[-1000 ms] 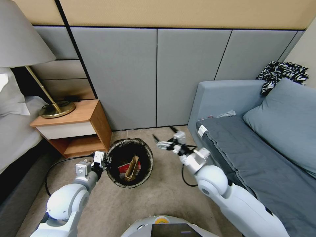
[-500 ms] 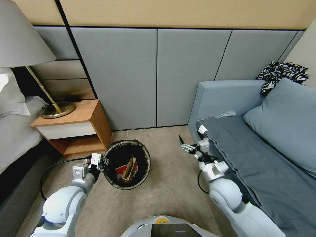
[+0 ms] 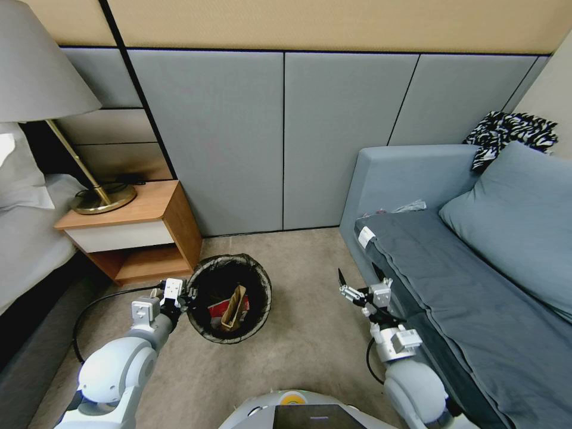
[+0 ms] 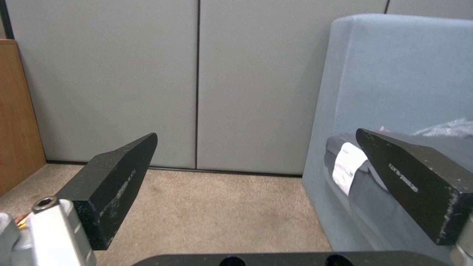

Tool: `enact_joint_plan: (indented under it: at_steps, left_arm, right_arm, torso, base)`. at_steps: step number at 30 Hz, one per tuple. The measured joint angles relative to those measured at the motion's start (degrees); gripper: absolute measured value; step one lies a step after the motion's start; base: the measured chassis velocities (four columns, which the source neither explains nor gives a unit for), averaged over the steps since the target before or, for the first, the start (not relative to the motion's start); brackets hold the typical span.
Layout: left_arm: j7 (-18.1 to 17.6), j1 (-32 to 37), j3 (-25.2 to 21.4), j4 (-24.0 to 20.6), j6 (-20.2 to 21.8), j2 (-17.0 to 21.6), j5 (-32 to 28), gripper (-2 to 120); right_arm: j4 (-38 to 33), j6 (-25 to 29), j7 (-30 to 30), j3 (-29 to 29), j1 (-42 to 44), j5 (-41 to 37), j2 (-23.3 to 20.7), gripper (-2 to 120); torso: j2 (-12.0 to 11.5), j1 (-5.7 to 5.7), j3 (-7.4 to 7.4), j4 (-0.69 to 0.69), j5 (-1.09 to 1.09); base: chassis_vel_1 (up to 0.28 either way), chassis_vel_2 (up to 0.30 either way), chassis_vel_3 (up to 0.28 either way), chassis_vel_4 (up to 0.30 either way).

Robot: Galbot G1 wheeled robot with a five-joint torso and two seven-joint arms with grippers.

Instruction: Pick up the trash bin, then pick up the garbage from the floor and place it into the trash bin.

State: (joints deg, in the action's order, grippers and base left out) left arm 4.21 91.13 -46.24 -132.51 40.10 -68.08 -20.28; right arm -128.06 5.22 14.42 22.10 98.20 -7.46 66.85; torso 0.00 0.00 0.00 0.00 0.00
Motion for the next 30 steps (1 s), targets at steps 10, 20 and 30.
enact_joint_plan:
  at_steps: [10,20,30]
  left_arm:
    - [0.2,-0.2,-0.1,0.2,0.4,-0.1,0.1,1]
    - [0.2,-0.8,0.1,0.6,0.4,-0.1,0.3,1]
    - [0.3,-0.7,0.1,0.8,0.4,-0.2,0.5,1]
  right_arm:
    - [-0.1,-1.7,0.0,-0.1,-1.0,-0.5,-0.5,100]
    - [0.1,-2.2,0.0,0.1,-1.4,-1.0,-0.9,100]
    - [0.8,-2.3,0.0,0.0,-1.6,-1.0,-0.7,100]
  torso:
    - [0.0,0.00,0.00,-0.01,0.00]
    - [0.0,0.00,0.00,0.00,0.00]
    - [0.0,0.00,0.00,0.00,0.01]
  base:
    - [0.000,0.000,0.000,0.000]
    - [0.049,0.051,0.055,0.050]
    - [0.088,0.083,0.090,0.089]
